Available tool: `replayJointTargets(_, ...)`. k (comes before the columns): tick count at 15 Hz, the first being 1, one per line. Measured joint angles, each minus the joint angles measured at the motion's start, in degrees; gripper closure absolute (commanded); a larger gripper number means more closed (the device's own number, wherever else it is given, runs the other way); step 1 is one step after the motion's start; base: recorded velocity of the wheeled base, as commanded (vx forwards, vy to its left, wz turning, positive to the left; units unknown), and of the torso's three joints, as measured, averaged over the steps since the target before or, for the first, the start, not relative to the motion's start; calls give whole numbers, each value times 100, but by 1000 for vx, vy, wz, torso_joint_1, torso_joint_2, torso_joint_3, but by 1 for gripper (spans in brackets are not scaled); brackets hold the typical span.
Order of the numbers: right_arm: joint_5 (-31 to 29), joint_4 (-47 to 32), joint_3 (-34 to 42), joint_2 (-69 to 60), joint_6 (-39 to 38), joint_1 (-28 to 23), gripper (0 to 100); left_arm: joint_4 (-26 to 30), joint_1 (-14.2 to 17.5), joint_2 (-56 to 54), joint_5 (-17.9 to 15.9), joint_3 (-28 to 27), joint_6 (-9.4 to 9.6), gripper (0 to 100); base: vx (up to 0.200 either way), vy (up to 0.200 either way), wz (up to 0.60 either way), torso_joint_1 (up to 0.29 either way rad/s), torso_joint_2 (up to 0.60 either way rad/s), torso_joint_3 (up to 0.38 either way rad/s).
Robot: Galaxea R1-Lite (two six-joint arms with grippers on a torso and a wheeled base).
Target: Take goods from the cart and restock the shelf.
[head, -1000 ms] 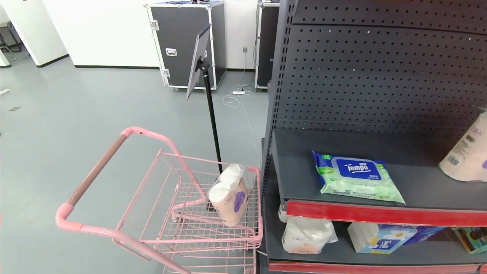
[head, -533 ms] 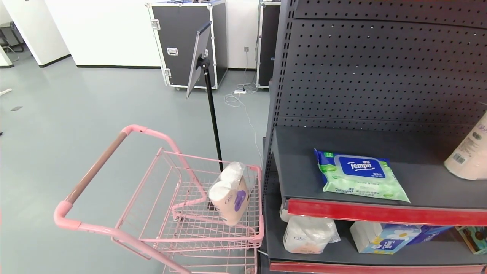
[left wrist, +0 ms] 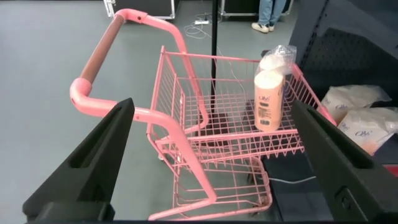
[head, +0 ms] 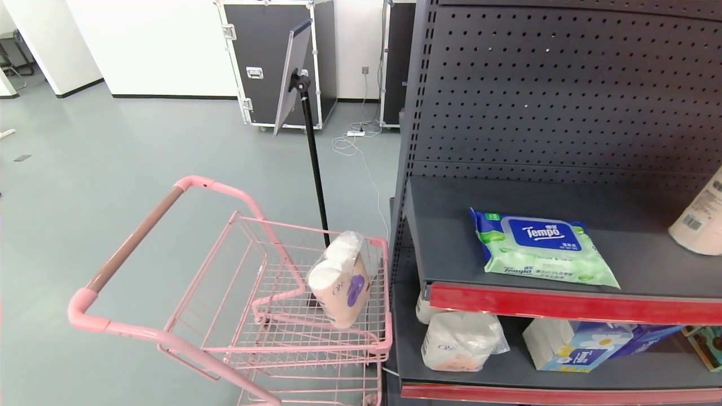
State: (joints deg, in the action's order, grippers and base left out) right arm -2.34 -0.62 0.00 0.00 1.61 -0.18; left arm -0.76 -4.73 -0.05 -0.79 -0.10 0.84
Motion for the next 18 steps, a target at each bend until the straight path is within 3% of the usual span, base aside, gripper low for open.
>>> replayJointTargets(18, -4, 0, 0, 2, 2, 0, 0, 10, -1, 0, -7, -9, 20, 0, 0, 0, 0, -150, 408, 255)
